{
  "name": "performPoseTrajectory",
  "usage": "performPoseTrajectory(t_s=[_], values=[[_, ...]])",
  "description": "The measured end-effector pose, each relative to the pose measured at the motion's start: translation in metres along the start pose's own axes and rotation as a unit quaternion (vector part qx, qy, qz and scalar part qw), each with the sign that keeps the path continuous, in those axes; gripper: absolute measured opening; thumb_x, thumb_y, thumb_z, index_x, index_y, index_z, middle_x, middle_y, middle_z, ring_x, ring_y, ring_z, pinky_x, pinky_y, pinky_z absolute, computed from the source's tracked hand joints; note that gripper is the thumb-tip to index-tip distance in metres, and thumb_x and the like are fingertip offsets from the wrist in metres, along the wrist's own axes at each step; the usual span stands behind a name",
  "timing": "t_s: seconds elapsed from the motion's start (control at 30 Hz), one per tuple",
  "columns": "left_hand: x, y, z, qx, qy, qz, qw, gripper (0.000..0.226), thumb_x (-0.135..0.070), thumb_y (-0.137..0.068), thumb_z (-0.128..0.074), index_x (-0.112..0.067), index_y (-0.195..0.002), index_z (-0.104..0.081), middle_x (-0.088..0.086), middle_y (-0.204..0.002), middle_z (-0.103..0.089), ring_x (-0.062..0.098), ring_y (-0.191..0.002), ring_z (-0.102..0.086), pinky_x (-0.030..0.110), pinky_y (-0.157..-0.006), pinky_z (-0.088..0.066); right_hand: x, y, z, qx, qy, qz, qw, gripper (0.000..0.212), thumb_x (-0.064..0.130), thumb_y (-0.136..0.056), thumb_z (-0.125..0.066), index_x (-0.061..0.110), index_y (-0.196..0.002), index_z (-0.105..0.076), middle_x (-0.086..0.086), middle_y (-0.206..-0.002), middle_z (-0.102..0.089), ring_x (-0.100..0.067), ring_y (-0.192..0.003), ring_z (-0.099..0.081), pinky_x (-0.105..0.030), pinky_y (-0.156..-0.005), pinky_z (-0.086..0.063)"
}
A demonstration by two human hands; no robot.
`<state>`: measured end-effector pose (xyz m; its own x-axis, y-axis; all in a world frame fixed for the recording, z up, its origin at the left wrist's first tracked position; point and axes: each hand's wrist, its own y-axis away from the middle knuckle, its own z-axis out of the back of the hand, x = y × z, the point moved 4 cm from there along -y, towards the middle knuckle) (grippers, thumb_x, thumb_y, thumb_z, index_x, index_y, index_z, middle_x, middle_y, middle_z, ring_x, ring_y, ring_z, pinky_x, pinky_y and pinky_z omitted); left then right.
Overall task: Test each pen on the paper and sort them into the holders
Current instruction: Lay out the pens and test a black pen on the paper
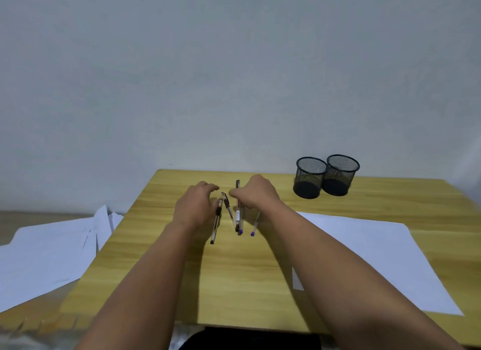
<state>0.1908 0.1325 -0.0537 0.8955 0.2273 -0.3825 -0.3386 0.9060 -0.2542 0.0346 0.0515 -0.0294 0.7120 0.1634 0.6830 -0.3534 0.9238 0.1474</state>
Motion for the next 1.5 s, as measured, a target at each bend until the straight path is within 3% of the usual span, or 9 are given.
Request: performPoseTrajectory(t_s=[0.13,0.27,0.4,0.53,0.77,0.9,1.3,1.43,1.5], values=[[-0.018,0.005,0.016,-0.009,-0.017,-0.023,1.0,0.045,-0.034,-0.093,-0.063,-0.031,-0.137,-0.056,-0.009,-0.136,-0.059,0.02,-0.12,-0.055,0.043,-0.086,-0.054,-0.013,0.017,0.026,0.035,-0.143,-0.016,0.989,0.024,0.023,-0.08,-0.07,0.005,-0.064,-0.067,-0.006,-0.063,-0.074,-0.021,-0.048,-0.06,-0.028,-0.053,-0.05],[-0.044,0.012,0.022,-0.006,0.007,-0.066,0.998,0.05,-0.034,-0.093,-0.065,-0.034,-0.142,-0.053,-0.013,-0.14,-0.058,0.017,-0.125,-0.053,0.037,-0.091,-0.05,-0.033,0.036,0.047,0.121,-0.18,-0.026,0.976,0.01,0.011,-0.088,-0.07,0.001,-0.085,-0.073,-0.013,-0.076,-0.072,-0.02,-0.051,-0.057,-0.022,-0.05,-0.044],[-0.073,0.016,0.017,0.013,0.043,-0.099,0.994,0.023,-0.038,-0.094,-0.065,-0.037,-0.116,-0.072,-0.015,-0.112,-0.072,0.013,-0.109,-0.061,0.036,-0.085,-0.053,-0.058,0.046,0.069,0.147,-0.215,-0.044,0.965,0.024,0.014,-0.096,-0.073,-0.003,-0.111,-0.079,-0.008,-0.09,-0.077,-0.019,-0.075,-0.065,-0.027,-0.065,-0.048],[-0.099,0.02,0.013,0.017,0.051,-0.117,0.992,0.014,-0.033,-0.095,-0.061,-0.031,-0.1,-0.075,-0.009,-0.095,-0.073,0.018,-0.094,-0.065,0.039,-0.077,-0.055,-0.084,0.059,0.097,0.156,-0.352,-0.06,0.921,0.012,0.015,-0.099,-0.07,0.007,-0.106,-0.077,-0.007,-0.1,-0.081,-0.009,-0.069,-0.064,-0.021,-0.063,-0.053],[-0.162,0.027,0.012,0.049,0.286,-0.071,0.954,0.012,-0.023,-0.095,-0.066,-0.018,-0.09,-0.077,0.002,-0.083,-0.075,0.019,-0.075,-0.065,0.029,-0.068,-0.048,-0.108,0.062,0.116,-0.038,-0.553,-0.041,0.831,0.019,0.017,-0.103,-0.064,0.013,-0.086,-0.071,0.0,-0.07,-0.063,-0.008,-0.05,-0.05,-0.017,-0.046,-0.041],[-0.186,0.03,0.006,0.092,0.375,-0.053,0.921,0.018,-0.028,-0.095,-0.068,-0.012,-0.09,-0.076,0.001,-0.08,-0.073,0.011,-0.072,-0.06,0.028,-0.068,-0.046,-0.108,0.065,0.117,-0.068,-0.531,-0.029,0.844,0.02,0.022,-0.104,-0.059,0.018,-0.086,-0.068,0.005,-0.06,-0.05,-0.009,-0.048,-0.041,-0.02,-0.047,-0.031],[-0.221,0.039,-0.021,0.263,0.411,0.041,0.872,0.042,-0.04,-0.105,-0.044,-0.019,-0.07,-0.052,-0.001,-0.066,-0.054,0.016,-0.063,-0.052,0.034,-0.078,-0.049,-0.118,0.049,0.102,-0.141,-0.512,-0.083,0.843,0.03,0.025,-0.109,-0.047,0.016,-0.081,-0.053,0.0,-0.054,-0.042,-0.011,-0.037,-0.03,-0.02,-0.041,-0.02],[-0.215,0.04,-0.021,0.335,0.411,0.034,0.847,0.037,-0.04,-0.103,-0.05,-0.02,-0.072,-0.051,-0.002,-0.064,-0.052,0.016,-0.062,-0.052,0.033,-0.078,-0.052,-0.147,0.038,0.128,-0.241,-0.571,-0.149,0.771,0.026,0.018,-0.107,-0.042,0.015,-0.084,-0.054,-0.002,-0.063,-0.041,-0.012,-0.032,-0.034,-0.01,-0.036,-0.021],[-0.196,0.037,-0.022,0.325,0.364,0.019,0.873,0.039,-0.04,-0.102,-0.052,-0.015,-0.073,-0.056,0.001,-0.067,-0.057,0.019,-0.065,-0.054,0.032,-0.075,-0.051,-0.179,0.032,0.156,-0.294,-0.553,-0.173,0.76,0.029,0.018,-0.104,-0.044,0.016,-0.077,-0.054,-0.005,-0.067,-0.047,-0.017,-0.046,-0.036,-0.016,-0.04,-0.025]])
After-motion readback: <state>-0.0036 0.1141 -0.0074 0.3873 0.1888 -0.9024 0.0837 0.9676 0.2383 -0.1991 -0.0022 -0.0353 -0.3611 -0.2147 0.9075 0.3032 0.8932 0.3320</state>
